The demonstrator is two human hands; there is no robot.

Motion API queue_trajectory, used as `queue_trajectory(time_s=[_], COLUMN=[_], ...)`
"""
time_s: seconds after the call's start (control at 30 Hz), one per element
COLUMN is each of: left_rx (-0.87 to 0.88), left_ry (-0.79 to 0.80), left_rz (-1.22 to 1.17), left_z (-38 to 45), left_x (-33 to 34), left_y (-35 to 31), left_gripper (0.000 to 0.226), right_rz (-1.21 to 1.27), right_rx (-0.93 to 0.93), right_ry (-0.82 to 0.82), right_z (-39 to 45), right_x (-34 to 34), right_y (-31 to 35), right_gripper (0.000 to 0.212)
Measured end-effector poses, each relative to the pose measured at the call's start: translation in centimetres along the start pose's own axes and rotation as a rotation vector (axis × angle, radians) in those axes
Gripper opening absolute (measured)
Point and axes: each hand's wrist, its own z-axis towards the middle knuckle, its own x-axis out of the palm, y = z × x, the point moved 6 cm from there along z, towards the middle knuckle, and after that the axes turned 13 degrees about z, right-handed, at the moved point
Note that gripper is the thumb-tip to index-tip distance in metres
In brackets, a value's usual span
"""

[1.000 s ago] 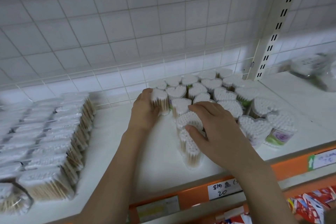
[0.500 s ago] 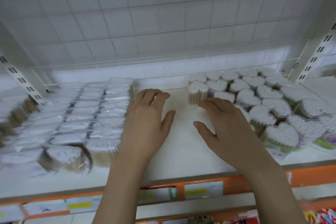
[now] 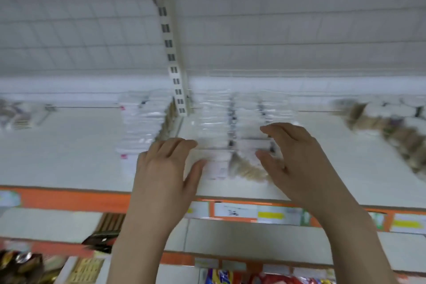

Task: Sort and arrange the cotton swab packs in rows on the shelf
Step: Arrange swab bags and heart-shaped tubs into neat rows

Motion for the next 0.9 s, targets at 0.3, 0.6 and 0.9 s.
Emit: queue_trajectory(time_s=[0.3, 0.6, 0.9], left_rx=[-0.140, -0.212, -0.268], left_ry=[0.017, 0.065, 0.094], left_rz=[0.030, 0.073, 0.128], left_z=[-3.4, -2.9, -3.3], left_x=[-2.2, -1.9, -2.0], left_y=[11.2, 14.9, 18.9], left_gripper=[0.024, 0.028, 0.031], right_rz=[0.012, 0.023, 0.098], right_rx=[-0.113, -0.186, -0.230], right_ry=[0.121, 0.153, 0.214], right_z=[0.9, 3.7, 5.9], right_x=[8.5, 12.0, 15.9], right_y=[9.2, 11.4, 13.9], right_gripper=[0.041, 0.040, 0.044])
